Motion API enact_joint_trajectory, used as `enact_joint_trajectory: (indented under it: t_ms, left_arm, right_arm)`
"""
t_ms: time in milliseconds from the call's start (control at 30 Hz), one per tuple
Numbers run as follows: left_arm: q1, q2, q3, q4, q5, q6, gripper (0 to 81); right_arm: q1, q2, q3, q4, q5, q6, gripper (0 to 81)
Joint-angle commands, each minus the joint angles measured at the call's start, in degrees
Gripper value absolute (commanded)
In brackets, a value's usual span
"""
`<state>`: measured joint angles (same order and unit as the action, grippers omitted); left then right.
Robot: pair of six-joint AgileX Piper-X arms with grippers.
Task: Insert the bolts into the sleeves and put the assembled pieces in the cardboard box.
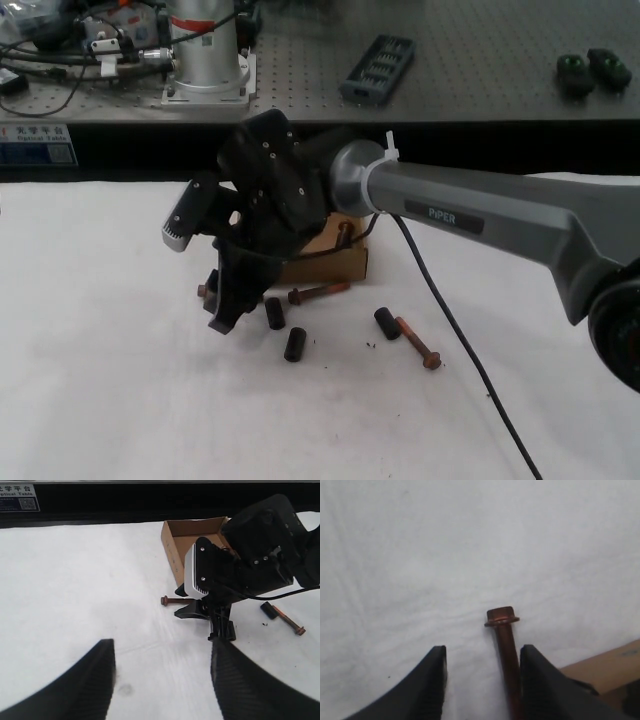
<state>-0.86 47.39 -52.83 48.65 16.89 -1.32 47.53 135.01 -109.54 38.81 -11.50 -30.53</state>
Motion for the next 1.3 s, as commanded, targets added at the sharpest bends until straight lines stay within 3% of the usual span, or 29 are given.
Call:
enact_joint_trajectory:
  t_ms: [0,1267]
  left_arm:
    - [0.2,-0.5,-0.4,-1.7,0.1,-0.5,41.7]
    - [0.2,-0.5,-0.4,-3.8,0.5,-2.2,41.7]
  right_arm:
    - [0.2,-0.3,-0.9,0.3,-1.0,0.1,34.6]
    - [1.9,-0.2,-0.6,2.0,-1.3,1.3,34.6]
